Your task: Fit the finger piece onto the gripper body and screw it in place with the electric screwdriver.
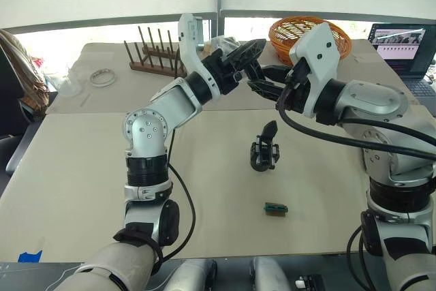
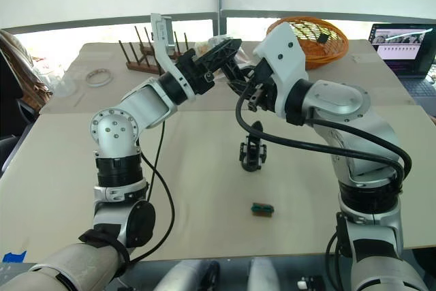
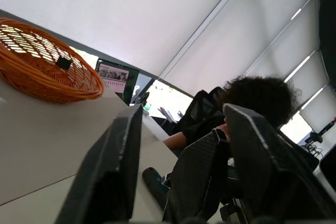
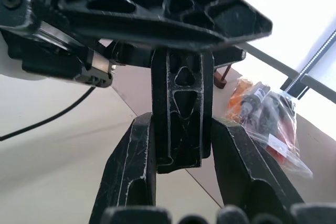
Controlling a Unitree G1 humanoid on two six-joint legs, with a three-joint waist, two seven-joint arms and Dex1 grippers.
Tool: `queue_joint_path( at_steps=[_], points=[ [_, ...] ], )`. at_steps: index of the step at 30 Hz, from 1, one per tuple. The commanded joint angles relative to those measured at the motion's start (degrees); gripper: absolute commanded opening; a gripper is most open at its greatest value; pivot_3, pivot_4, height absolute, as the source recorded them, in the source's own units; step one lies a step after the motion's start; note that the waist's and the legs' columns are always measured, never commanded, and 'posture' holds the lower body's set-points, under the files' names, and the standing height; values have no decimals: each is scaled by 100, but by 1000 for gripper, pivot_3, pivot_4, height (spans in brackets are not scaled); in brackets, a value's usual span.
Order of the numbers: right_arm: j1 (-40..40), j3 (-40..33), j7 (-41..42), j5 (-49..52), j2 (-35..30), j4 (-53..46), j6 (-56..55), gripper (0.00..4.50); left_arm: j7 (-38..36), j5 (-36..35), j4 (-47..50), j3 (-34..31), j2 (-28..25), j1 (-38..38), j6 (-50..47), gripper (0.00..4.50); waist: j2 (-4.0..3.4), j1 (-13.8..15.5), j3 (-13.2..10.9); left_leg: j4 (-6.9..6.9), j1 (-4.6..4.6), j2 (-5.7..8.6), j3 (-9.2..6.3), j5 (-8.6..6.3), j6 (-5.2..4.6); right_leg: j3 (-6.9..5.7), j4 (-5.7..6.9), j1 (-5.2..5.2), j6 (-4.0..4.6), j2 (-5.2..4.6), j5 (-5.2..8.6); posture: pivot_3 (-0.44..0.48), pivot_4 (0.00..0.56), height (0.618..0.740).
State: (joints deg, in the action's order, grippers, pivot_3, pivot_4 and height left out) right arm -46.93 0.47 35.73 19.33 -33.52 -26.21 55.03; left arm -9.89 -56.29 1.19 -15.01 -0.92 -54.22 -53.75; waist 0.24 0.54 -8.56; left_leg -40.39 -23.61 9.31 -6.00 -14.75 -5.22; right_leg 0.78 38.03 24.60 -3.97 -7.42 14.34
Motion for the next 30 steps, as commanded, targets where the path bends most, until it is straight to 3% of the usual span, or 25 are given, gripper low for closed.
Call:
queue_joint_path(
  at_steps=[1, 8, 10, 12, 14, 17, 21, 25, 30],
  points=[
    [-213, -155, -152, 14, -36, -116, -124, 1115, -3, -83, 42, -5, -5, -142, 105, 233, 0, -4, 0, 0, 1, 0, 0, 0, 0, 1, 0, 0, 0, 0, 0, 0, 150, 740],
    [-258, -141, 29, 184, -280, -76, -73, 1116, -248, 37, -170, 94, -235, -310, 176, 89, 0, 6, 0, 1, 0, 0, 0, 0, 0, -1, 0, 1, 0, 1, 0, 0, 150, 740],
    [-463, -180, 508, 346, -594, 67, -199, 2154, -605, 97, -320, 230, -497, -462, 98, 89, 0, -3, 0, 0, -2, 0, 1, 0, 0, 0, 0, 2, 0, 1, 0, 0, 150, 740],
    [-700, -227, 1007, 624, -884, 285, -194, 2873, -1096, 163, -479, 436, -795, -620, -10, 67, 0, -20, 0, 5, -3, -1, 2, 0, 0, -1, -3, 6, 0, 2, 0, 0, 150, 740],
    [-947, -303, 1842, 1319, -1240, 634, 300, 3529, -2154, 210, -489, 889, -1278, -702, -213, 67, 0, -25, 0, 11, -3, -2, 3, 0, 0, -1, -4, 8, 0, 2, 0, 0, 150, 740],
    [-1272, -477, 2748, 2250, -1446, 1391, 978, 3598, -3697, 334, -441, 1533, -1924, -627, -273, 67, 0, -46, 0, 15, -8, -3, -1, -1, -2, 3, -8, 7, 0, -1, 0, 0, 150, 740],
    [-1671, -236, 3146, 2603, -1439, 2382, 1599, 3598, -4874, 396, -670, 1889, -2341, -747, -344, 67, 0, -88, 0, 16, -7, -3, -1, -4, -6, 4, -31, -3, 1, -8, 0, 0, 150, 740],
    [-1712, 169, 3716, 2560, -1549, 2594, 1404, 3598, -5332, 663, -1020, 2004, -2383, -1014, -205, 67, 0, -88, 0, 17, -11, -9, -6, -4, -5, 4, -38, -2, 1, -11, 0, 0, 150, 740],
    [-1784, 297, 3643, 2568, -1262, 2593, 1416, 3598, -5481, 748, -1325, 1873, -2277, -1255, -243, 67, 0, -120, 0, 17, -20, -9, -5, -3, -5, 4, -38, 7, 1, -24, 0, 0, 150, 740]
  ],
)
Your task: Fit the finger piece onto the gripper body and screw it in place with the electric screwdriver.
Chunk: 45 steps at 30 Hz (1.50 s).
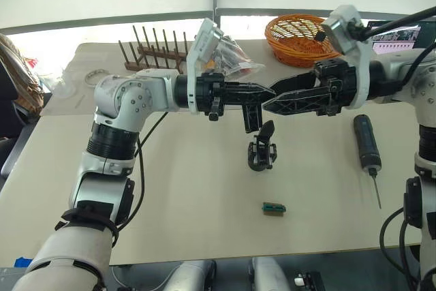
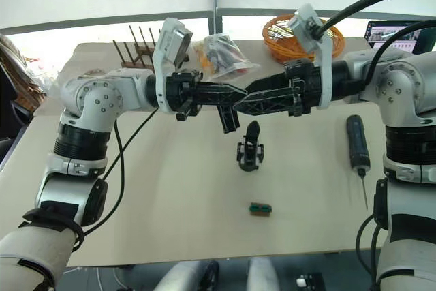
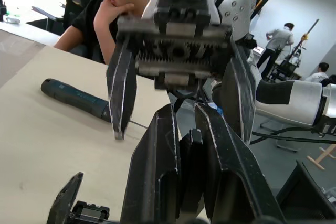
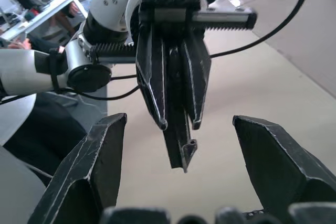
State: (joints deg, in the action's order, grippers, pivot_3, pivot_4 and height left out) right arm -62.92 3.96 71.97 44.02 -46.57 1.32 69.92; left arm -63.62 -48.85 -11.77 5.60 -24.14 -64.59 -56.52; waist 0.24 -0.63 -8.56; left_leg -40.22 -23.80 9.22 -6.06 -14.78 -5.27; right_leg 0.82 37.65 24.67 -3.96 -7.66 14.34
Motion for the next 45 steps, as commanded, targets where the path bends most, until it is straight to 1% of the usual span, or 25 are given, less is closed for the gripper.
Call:
queue_joint_path(
  at_steps=[1, 8, 12, 15, 16, 18, 19, 28, 30, 31, 34, 35, 36, 37, 38, 41, 43, 45],
  points=[
    [-150, -60, 12, 124, 77, -231, -73, 3598, -112, -1, -73, -218, 61, -250, 6, 67, 0, -4, 0, 0, 0, 0, 0, 0, 0, 0, 1, 1, 0, 0, 0, 0, 150, 740],
    [-107, -283, -177, 200, 297, -401, -139, 3598, -176, 72, 114, -193, 53, -128, -7, 67, 0, -1, 0, -2, -1, 0, -1, 0, 0, -1, 7, 5, 0, 0, 0, 0, 150, 740],
    [-123, -197, -88, 129, 253, -522, -378, 2497, -131, 102, 41, -244, 131, -189, -11, 67, 0, -3, 0, -2, -1, 2, 0, 0, 0, -2, 7, 5, 0, 1, 0, 0, 150, 740],
    [-36, -78, -36, 8, 210, -660, -580, 1399, -136, 123, 53, -272, 183, -197, -28, 67, 0, -6, 0, -2, -1, 2, -1, 0, 0, -3, 14, 9, 0, 1, 0, 0, 150, 740],
    [8, -26, -3, -48, 175, -712, -670, 1161, -147, 134, 63, -278, 195, -192, -33, 55, 0, -8, 0, -4, -1, 2, 0, 0, 0, -3, 20, 12, 0, 1, 0, 0, 150, 740],
    [42, 12, 12, -105, 162, -730, -767, 543, -181, 164, 46, -290, 204, -191, -38, 54, 0, -8, 0, -4, -1, 2, 1, 0, 0, -2, 32, 17, 0, -2, 0, 0, 150, 740],
    [56, 17, 19, -123, 155, -731, -802, 324, -189, 175, 41, -295, 207, -190, -41, 54, 0, -8, 0, -4, -3, 2, 1, 0, 0, -2, 35, 22, 0, -2, 0, 0, 150, 740],
    [153, 11, 55, -182, 96, -790, -915, 325, -174, 235, -20, -291, 235, -193, -105, 54, 0, -6, 0, -5, -3, 3, 1, 0, 0, -3, 36, 23, 0, -1, 0, 0, 150, 740],
    [196, -14, 25, -181, 100, -813, -935, 325, -203, 300, -33, -252, 217, -181, -71, 1075, 0, -5, 0, -4, -3, 3, 1, 0, 0, -2, 37, 23, 0, -1, 0, 0, 150, 740],
    [255, -41, 17, -188, 95, -848, -982, 325, -375, 380, -21, -232, 159, -149, 126, 1393, 0, -6, 0, -4, -3, 3, 1, 0, 0, -2, 37, 23, 0, -1, 0, 0, 150, 740],
    [464, -133, 10, -218, 82, -981, -1214, 325, -930, 756, -100, -87, -103, -58, 740, 2703, 0, -11, 0, -5, -5, 3, 2, 0, 0, -3, 37, 24, 0, -1, 0, 0, 150, 740],
    [597, -187, 7, -257, 68, -1043, -1377, 325, -1276, 1093, -177, 125, -303, 58, 1220, 3214, 0, -12, 0, -5, -5, 2, 2, 0, 1, -3, 36, 24, 0, -1, 0, 0, 150, 740],
    [727, -221, 20, -307, 39, -1107, -1542, 325, -1554, 1384, -243, 292, -458, 168, 1672, 3607, 0, -13, 0, -4, -5, 2, 2, 0, 1, -4, 37, 25, 0, -1, 0, 0, 150, 740],
    [818, -242, 28, -339, 18, -1150, -1659, 325, -1753, 1584, -303, 403, -554, 239, 1999, 4095, -1, -14, 0, -4, -4, 1, 2, 1, 2, -4, 36, 25, 0, -2, 0, 0, 150, 740],
    [1084, -284, 111, -425, -75, -1251, -1913, 325, -1928, 1940, -464, 593, -681, 385, 2533, 4480, -1, -14, 0, -3, -4, 1, 2, 1, 2, -5, 36, 25, 0, -2, 0, 0, 150, 740],
    [1680, -404, 258, -524, -269, -1461, -2380, 325, -2093, 2557, -892, 822, -742, 679, 3532, 4500, -1, 31, 0, -6, -3, 5, 2, 1, 2, -17, 34, 29, 1, 12, 0, 0, 150, 740],
    [2121, -459, 312, -671, -407, -1525, -2729, 325, -1915, 3139, -1349, 1045, -563, 914, 4536, 4500, 0, 73, 0, -9, -7, 9, 3, 1, 0, -20, 33, 28, 1, 15, 0, 0, 150, 740],
    [2441, -490, 324, -809, -489, -1555, -2996, 325, -1776, 3596, -1809, 1225, -348, 1080, 5329, 4500, 0, 114, 0, -17, -7, 11, 3, 0, -2, -21, 31, 26, 1, 14, -1, 0, 150, 740]
  ],
)
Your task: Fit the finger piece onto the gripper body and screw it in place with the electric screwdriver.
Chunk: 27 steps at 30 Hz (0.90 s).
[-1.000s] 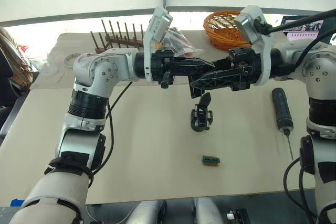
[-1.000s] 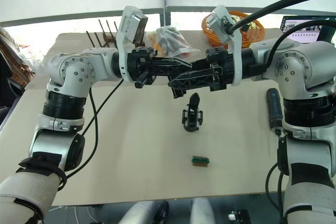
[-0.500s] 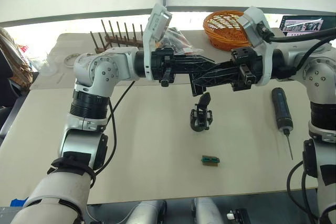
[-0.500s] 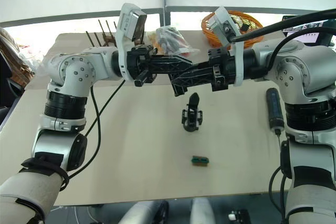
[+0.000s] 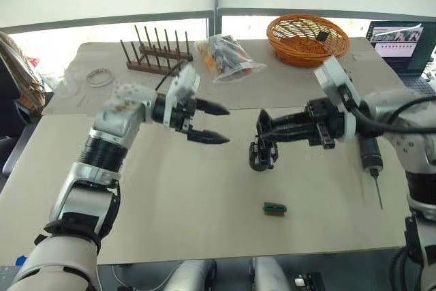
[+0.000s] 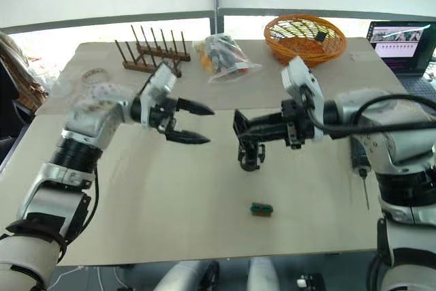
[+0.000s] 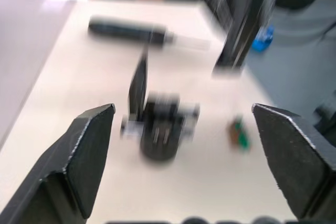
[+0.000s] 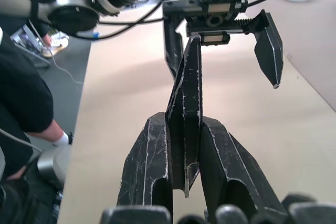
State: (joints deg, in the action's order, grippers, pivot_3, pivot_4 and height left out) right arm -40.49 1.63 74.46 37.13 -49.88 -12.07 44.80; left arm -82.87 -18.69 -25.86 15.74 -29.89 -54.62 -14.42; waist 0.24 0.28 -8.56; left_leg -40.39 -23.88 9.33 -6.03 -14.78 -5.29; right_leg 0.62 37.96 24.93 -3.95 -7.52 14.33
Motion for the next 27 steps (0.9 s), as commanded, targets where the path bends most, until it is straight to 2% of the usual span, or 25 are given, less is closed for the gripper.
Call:
queue_joint_path(
  at_steps=[1, 9, 14, 22, 25, 27],
  points=[
    [302, -284, 54, -145, -174, -215, -551, 325, 252, 754, -651, 283, 386, 139, 1445, 4500, 0, 31, 0, -1, 0, 0, 2, 0, 0, 0, 0, -2, 0, -2, 0, 0, 150, 740],
    [687, -390, -205, -160, -196, -358, -652, 325, 1336, 1674, -2152, 461, 1621, 190, 2603, 4500, 1, 39, 0, -38, -49, -7, 1, 0, -1, 6, 7, 21, 0, -16, 0, 0, 150, 740],
    [859, -427, -281, -151, -207, -493, -667, 325, 1539, 1535, -2550, 179, 2254, 98, 2490, 4500, 2, 47, -1, -41, -51, -6, 1, 0, -1, 5, 8, 21, 0, -19, 0, 0, 150, 740],
    [1111, -281, -319, -490, -67, -397, -1237, 325, 1580, 1636, -2696, 27, 2584, 113, 2563, 4500, 2, 40, -1, -42, -51, -6, 1, -1, -2, 6, 8, 20, -1, -21, 0, 0, 150, 740],
    [1125, -248, -319, -582, 59, -282, -1507, 325, 1635, 1691, -2816, -9, 2611, 78, 2646, 3623, 3, 39, -1, -44, -51, -6, 1, -1, -2, 4, 9, 19, -1, -19, 0, 0, 150, 740],
    [1060, -194, -288, -686, 198, -94, -1762, 325, 1694, 1831, -2956, 47, 2599, 44, 2841, 2648, 3, 40, -1, -44, -51, -6, 2, -1, -2, 3, 9, 20, -1, -19, 0, 0, 150, 740]
  ],
)
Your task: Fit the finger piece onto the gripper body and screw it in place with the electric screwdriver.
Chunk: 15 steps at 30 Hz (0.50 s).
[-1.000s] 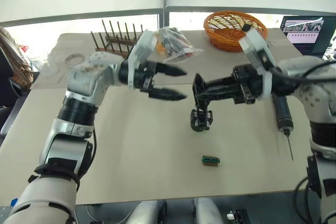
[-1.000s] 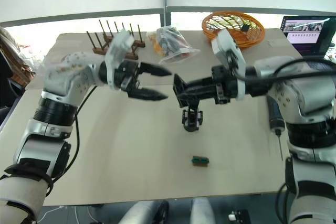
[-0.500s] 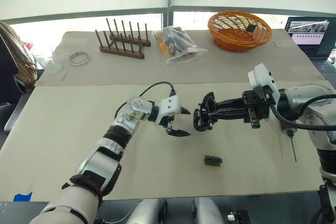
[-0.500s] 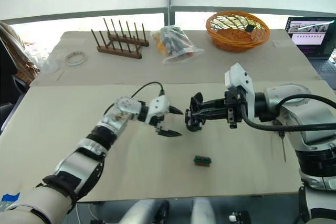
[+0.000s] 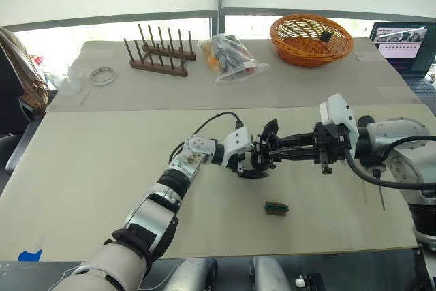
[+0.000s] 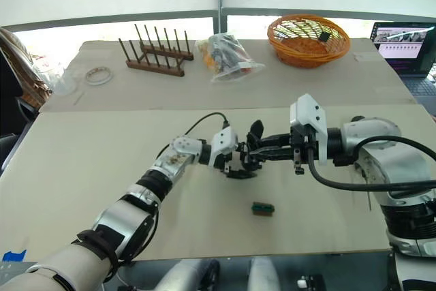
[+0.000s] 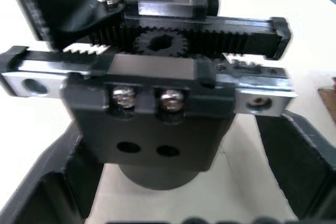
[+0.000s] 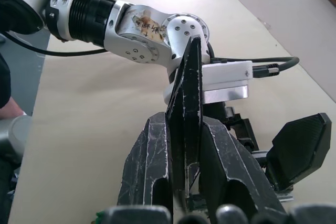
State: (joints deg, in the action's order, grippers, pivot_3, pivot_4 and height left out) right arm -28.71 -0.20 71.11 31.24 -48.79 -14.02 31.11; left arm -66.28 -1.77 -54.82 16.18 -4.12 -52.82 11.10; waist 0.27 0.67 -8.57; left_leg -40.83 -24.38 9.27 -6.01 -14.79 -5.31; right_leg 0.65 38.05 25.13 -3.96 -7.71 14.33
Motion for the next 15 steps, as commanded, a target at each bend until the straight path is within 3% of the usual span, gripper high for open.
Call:
queue_joint_path(
  at_steps=[1, 15],
  points=[
    [-164, 31, 73, -164, 172, 243, -529, 325, 42, 193, -124, 24, 24, -150, 360, 2299, 0, 1, 0, 0, 0, 0, 0, 0, 0, 0, 0, 0, 0, 0, 0, 0, 150, 740],
    [-429, 479, 879, -828, 712, 1781, -2073, 325, 149, 368, -526, -87, 174, -278, 504, 2311, 0, 16, 1, -13, 6, 8, -1, 1, -2, -8, 1, -7, 0, 19, 0, 0, 150, 740]
  ],
)
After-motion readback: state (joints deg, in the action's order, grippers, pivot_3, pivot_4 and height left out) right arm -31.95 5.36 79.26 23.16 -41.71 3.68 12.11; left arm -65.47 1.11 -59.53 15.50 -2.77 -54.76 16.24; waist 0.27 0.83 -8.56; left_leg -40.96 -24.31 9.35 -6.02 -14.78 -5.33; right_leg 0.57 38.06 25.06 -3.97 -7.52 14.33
